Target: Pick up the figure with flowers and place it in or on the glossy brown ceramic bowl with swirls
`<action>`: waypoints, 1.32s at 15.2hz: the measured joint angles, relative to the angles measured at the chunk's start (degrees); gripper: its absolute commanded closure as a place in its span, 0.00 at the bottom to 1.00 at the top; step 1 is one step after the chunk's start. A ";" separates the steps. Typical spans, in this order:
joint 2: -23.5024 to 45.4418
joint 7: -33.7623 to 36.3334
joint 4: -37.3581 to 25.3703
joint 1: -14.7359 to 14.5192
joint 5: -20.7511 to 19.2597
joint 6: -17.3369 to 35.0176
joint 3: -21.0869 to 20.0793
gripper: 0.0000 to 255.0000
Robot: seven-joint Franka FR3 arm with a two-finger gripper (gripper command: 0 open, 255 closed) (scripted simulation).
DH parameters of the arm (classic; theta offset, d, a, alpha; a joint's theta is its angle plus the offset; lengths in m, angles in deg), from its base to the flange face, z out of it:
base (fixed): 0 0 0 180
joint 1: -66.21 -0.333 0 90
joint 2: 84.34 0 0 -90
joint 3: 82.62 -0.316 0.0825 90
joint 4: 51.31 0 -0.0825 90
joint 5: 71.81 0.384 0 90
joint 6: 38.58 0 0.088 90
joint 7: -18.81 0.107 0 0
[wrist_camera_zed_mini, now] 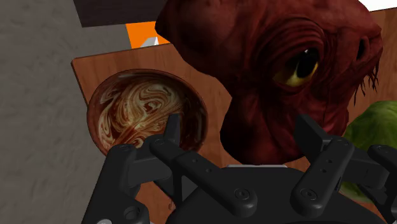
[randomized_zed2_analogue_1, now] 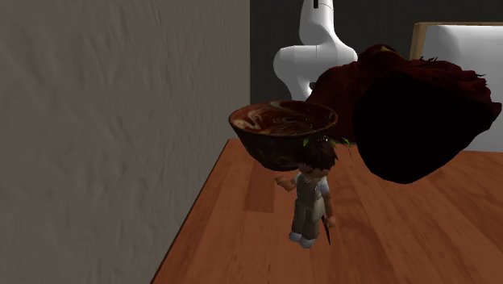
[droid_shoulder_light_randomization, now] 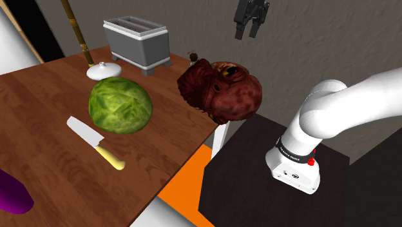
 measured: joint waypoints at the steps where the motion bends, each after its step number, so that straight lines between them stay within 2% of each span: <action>1: 0.00 0.00 0.00 0.00 0.00 0.00 0.00 0.00; 5: 4.44 -1.05 0.38 0.31 0.61 5.29 1.35 0.00; 11: 15.10 -2.72 -2.02 0.22 3.01 14.62 3.42 0.00; 20: 32.81 -7.40 -9.77 -0.06 8.97 25.41 7.10 0.00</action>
